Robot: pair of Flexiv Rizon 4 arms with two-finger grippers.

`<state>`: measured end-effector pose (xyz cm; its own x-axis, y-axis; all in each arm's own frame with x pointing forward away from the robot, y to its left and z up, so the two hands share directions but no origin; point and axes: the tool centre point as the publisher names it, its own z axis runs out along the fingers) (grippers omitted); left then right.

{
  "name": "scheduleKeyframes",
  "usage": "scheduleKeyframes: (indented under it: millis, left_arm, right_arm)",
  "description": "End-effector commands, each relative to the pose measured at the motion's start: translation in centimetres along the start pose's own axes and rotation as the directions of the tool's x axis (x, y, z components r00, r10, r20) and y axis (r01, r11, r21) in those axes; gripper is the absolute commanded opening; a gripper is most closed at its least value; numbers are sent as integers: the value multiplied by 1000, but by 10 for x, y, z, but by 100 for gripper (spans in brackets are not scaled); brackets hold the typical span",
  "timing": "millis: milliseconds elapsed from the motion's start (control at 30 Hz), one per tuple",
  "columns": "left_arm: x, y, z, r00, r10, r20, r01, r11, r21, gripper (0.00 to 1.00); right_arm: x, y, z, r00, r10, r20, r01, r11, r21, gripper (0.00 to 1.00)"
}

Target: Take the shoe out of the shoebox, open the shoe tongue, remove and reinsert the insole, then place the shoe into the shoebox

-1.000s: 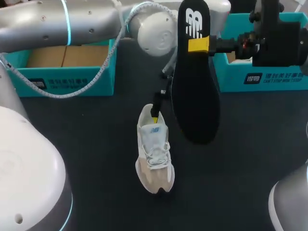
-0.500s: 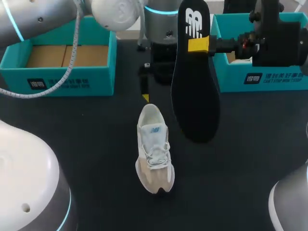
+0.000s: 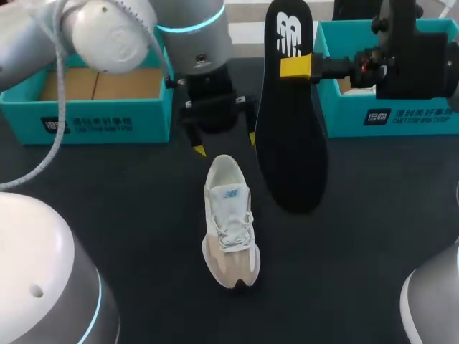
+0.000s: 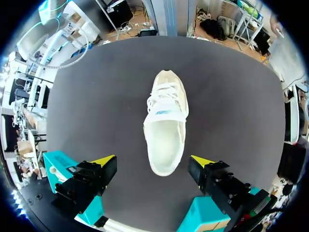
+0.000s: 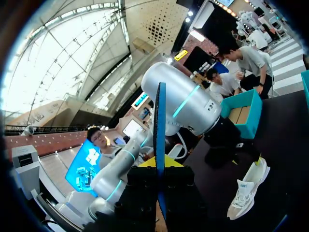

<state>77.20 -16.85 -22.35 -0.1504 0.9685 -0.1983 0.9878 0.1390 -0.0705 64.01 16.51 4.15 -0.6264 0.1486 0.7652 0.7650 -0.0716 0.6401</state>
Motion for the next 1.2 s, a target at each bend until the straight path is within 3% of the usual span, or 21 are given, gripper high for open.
scheduleKeyframes:
  millis: [33, 133, 200, 333, 433, 667, 933, 1033, 1100, 1133, 1200]
  left_arm:
    - [5, -1, 2, 989, 2, 149, -2, 1000, -4, 100]
    - [5, -1, 2, 989, 2, 149, -2, 1000, -4, 100]
    - [4, 2, 5, 965, -62, 254, 47, 997, 65, 100]
    - [4, 7, -2, 901, -85, 425, 57, 995, 77, 100]
    - [5, 12, -11, 834, -141, 533, 79, 987, 138, 100]
    - [9, 18, -31, 666, -128, 735, 55, 991, 123, 100]
    - [10, 11, -45, 579, -89, 810, 65, 996, 63, 100]
    - [9, 10, -50, 479, -82, 874, 75, 996, 53, 100]
    - [8, 9, -53, 455, -78, 887, 81, 996, 46, 100]
    - [7, 8, -63, 397, -88, 914, 85, 995, 58, 100]
    - [7, 7, -71, 351, -79, 933, 79, 995, 54, 100]
  right_arm:
    - [-1, 2, 4, 1000, 1, 1, -1, 1000, 2, 0]
    - [-1, 2, 4, 1000, 1, 1, -1, 1000, 2, 0]
    - [-3, 3, 3, 1000, 28, 1, -28, 1000, 14, 0]
    - [-7, 9, -4, 995, 100, -23, -100, 995, -21, 0]
    - [-15, 13, -12, 982, 186, -18, -186, 982, -24, 0]
    - [-34, 17, -24, 948, 319, 12, -319, 948, -3, 0]
    - [-43, 17, -23, 929, 371, -10, -369, 927, 61, 0]
    - [-61, 15, -33, 905, 425, 28, -426, 901, 78, 0]
    - [-65, 15, -36, 891, 452, 38, -454, 889, 60, 0]
    - [-76, 13, -42, 852, 518, 73, -523, 850, 62, 0]
    - [-88, 10, -48, 809, 579, 100, -586, 809, 54, 0]
